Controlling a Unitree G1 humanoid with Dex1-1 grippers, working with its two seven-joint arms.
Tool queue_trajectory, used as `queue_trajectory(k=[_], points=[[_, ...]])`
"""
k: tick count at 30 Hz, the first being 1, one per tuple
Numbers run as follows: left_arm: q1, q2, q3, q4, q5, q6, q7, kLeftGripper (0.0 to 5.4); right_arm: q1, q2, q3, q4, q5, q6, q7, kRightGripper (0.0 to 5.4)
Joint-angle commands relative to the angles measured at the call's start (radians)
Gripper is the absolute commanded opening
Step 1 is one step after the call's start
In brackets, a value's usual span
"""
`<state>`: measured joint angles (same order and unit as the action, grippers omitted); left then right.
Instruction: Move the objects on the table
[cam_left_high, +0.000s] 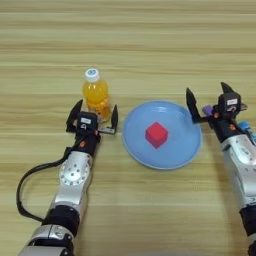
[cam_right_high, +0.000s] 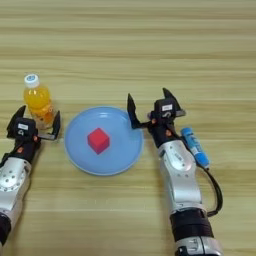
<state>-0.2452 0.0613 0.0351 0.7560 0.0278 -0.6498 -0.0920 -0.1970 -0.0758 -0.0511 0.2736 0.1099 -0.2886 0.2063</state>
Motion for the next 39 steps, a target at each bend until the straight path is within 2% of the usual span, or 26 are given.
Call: queue_trajectory(k=[1, 9, 15, 24, 29, 33, 39], points=[[0.026, 0.009, 0.000, -0.020, -0.028, 0.006, -0.042, 5.40, -0.021, 0.008, -0.008, 0.017, 0.008, -0.005, -0.007, 5.39], [0.095, 0.025, -0.018, -0.106, -0.034, 0.031, -0.100, 5.40, -0.039, 0.014, -0.032, 0.040, 0.005, -0.018, -0.043, 5.39], [0.154, 0.037, -0.041, -0.188, -0.062, 0.064, -0.178, 5.40, -0.052, 0.017, -0.047, 0.064, -0.001, -0.024, -0.074, 5.39], [0.251, 0.083, -0.086, -0.314, -0.091, 0.102, -0.312, 5.40, -0.058, 0.023, -0.044, 0.076, -0.016, -0.026, -0.110, 5.39], [0.274, 0.098, -0.110, -0.362, -0.138, 0.120, -0.399, 5.40, -0.060, 0.025, -0.037, 0.081, -0.020, -0.027, -0.118, 5.39], [0.307, 0.100, -0.134, -0.446, -0.179, 0.154, -0.460, 5.40, -0.058, 0.028, -0.033, 0.078, -0.024, -0.026, -0.123, 5.39], [0.313, 0.084, -0.157, -0.505, -0.174, 0.190, -0.459, 5.40, -0.055, 0.035, -0.029, 0.075, -0.033, -0.024, -0.127, 5.39]])
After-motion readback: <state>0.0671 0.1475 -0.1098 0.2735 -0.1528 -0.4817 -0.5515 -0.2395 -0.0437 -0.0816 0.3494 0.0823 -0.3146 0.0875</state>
